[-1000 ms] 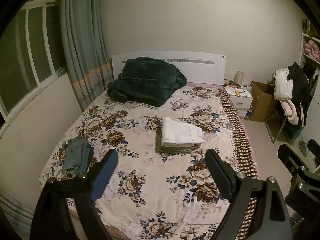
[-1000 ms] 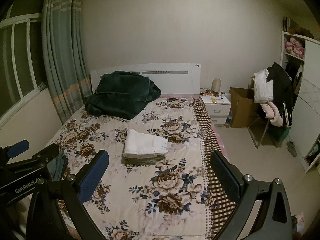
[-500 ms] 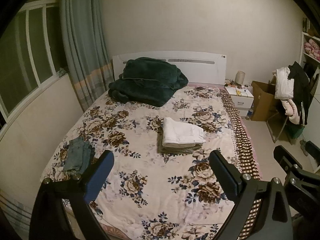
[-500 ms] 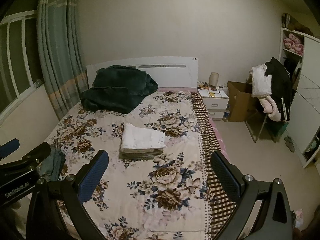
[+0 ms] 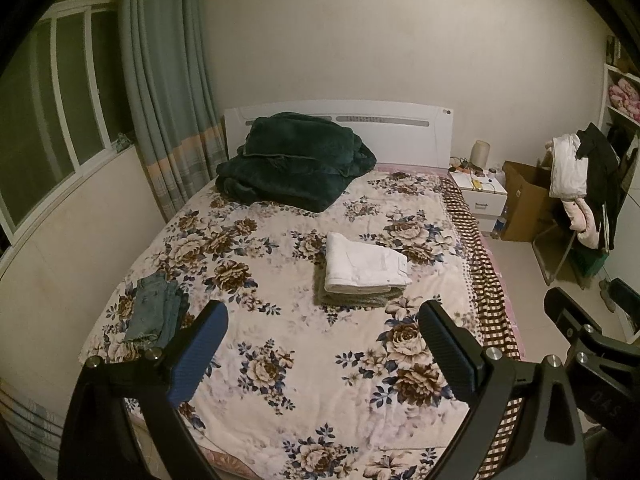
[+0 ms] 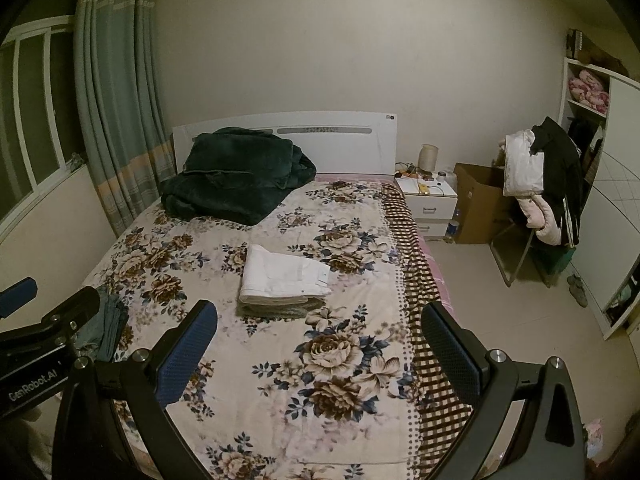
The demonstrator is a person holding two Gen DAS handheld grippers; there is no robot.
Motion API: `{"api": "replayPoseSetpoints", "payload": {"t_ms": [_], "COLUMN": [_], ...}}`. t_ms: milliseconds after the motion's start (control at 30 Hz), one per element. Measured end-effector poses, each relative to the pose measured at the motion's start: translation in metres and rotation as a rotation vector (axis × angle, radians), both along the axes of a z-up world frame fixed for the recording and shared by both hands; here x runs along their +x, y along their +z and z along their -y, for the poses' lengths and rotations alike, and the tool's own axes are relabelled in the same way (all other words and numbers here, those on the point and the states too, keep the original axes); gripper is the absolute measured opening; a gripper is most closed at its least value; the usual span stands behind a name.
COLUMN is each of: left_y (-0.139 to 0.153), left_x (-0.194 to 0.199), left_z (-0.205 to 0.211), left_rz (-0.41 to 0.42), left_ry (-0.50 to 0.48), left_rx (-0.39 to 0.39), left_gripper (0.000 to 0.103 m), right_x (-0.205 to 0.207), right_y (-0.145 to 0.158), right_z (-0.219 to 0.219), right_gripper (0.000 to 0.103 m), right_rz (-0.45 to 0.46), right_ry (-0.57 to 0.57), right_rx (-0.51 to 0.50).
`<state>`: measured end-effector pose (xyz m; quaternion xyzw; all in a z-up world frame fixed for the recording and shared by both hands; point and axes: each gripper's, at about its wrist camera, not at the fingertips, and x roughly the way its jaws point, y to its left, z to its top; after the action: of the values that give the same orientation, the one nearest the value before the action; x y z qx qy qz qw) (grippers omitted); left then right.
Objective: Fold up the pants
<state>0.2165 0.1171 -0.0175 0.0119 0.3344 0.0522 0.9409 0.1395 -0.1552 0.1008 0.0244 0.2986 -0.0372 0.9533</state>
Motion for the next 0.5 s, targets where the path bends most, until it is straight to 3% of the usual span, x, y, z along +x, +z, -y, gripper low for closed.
{"api": "replayPoseSetpoints", "payload": {"t_ms": [500], "left_y": [-0.0027], "left_x": [0.0003], "left_z": [-0.0001], "left_rz": [0.008], "left_ry": [-0.001], "left_rx": [0.003], "left_gripper": [0.097], "right_x": [0.0039], "right_y": [-0.0011], "right_z": [-0.0004], "right_gripper": [0.103], "right_rz": [-0.001], "right_ry": [0.005], "right_rx": [0.001]}}
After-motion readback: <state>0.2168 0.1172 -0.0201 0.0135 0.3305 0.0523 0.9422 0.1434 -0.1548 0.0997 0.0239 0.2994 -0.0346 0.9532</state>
